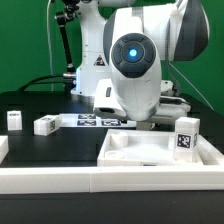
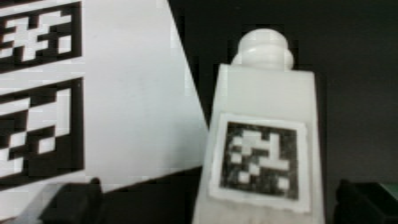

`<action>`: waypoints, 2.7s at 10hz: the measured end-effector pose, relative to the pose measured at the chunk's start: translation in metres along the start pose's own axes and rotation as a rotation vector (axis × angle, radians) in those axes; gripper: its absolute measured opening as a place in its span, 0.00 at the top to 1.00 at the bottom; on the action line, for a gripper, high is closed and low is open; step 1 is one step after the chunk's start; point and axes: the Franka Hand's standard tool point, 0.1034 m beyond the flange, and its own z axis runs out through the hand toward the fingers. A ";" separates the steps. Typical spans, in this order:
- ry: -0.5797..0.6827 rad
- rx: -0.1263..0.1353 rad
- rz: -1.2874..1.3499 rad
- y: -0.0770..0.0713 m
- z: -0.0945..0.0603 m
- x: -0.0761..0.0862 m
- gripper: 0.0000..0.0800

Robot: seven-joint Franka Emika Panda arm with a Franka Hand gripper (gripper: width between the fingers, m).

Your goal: Assemble square table

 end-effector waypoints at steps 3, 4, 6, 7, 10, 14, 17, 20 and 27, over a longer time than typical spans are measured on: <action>0.003 0.000 -0.002 -0.001 -0.001 0.001 0.20; 0.004 0.000 -0.003 -0.002 -0.001 0.001 0.42; 0.006 0.001 -0.003 -0.002 -0.001 0.001 0.64; 0.007 0.000 -0.004 -0.002 -0.001 0.001 0.64; 0.019 0.003 -0.017 -0.001 -0.009 0.005 0.64; 0.019 0.033 -0.071 0.007 -0.051 0.000 0.64; 0.054 0.047 -0.068 0.010 -0.066 0.003 0.64; 0.228 0.058 -0.086 0.008 -0.080 0.008 0.64; 0.677 0.085 -0.110 0.004 -0.132 0.018 0.64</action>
Offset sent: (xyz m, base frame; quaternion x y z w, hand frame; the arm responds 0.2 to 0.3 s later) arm 0.0038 0.0056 0.0016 0.0111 0.0045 0.0062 0.9999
